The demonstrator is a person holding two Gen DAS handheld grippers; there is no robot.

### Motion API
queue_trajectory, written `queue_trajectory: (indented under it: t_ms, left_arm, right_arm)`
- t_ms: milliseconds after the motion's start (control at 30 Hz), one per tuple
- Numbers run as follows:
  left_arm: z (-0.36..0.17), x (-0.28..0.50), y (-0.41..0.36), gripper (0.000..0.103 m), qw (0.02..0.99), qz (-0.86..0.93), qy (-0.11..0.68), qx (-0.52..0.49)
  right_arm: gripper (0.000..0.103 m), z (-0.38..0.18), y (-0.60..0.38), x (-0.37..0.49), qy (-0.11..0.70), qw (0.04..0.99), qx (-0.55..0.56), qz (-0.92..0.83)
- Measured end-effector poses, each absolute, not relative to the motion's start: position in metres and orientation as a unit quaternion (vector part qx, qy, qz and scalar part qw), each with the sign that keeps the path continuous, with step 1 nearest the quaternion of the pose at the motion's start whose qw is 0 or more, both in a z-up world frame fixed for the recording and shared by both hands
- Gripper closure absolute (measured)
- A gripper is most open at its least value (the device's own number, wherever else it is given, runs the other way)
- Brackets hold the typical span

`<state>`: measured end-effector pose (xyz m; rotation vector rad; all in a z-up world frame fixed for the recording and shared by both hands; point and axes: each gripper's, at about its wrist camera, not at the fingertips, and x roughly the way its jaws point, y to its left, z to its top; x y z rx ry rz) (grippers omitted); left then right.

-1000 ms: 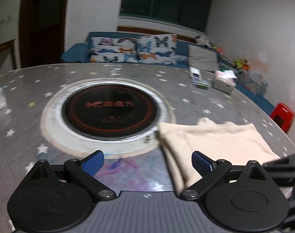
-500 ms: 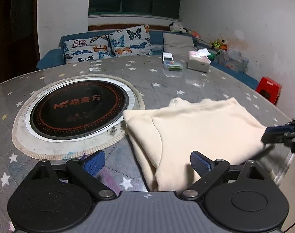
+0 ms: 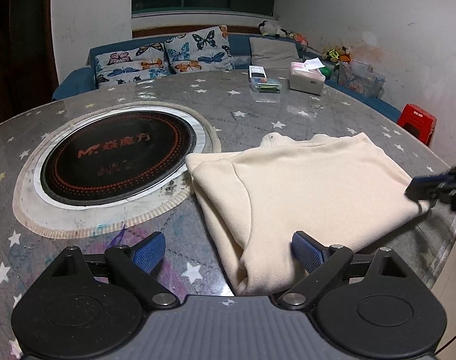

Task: Fold clothes

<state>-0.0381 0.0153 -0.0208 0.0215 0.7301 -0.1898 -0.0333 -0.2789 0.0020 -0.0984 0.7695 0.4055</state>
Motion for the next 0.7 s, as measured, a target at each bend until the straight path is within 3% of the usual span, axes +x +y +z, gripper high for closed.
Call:
queue_trajectory:
  t_ms: [233, 367, 500, 700]
  left_arm:
    - [-0.014, -0.037, 0.015, 0.010, 0.929, -0.091, 0.359, 0.003]
    - [-0.013, -0.035, 0.014, 0.009, 0.928, -0.083, 0.362, 0.004]
    - [-0.011, -0.034, 0.016, 0.008, 0.929, -0.078, 0.363, -0.001]
    - [-0.009, -0.031, 0.020, 0.006, 0.930, -0.065, 0.362, -0.007]
  right_arm:
    - [0.079, 0.016, -0.271, -0.037, 0.354, 0.907, -0.063, 0.220]
    - [0.066, 0.020, -0.252, -0.039, 0.340, 0.902, -0.082, 0.254]
    - [0.059, 0.019, -0.230, -0.042, 0.335, 0.891, -0.108, 0.287]
    - [0.058, 0.018, -0.200, -0.050, 0.324, 0.874, -0.150, 0.329]
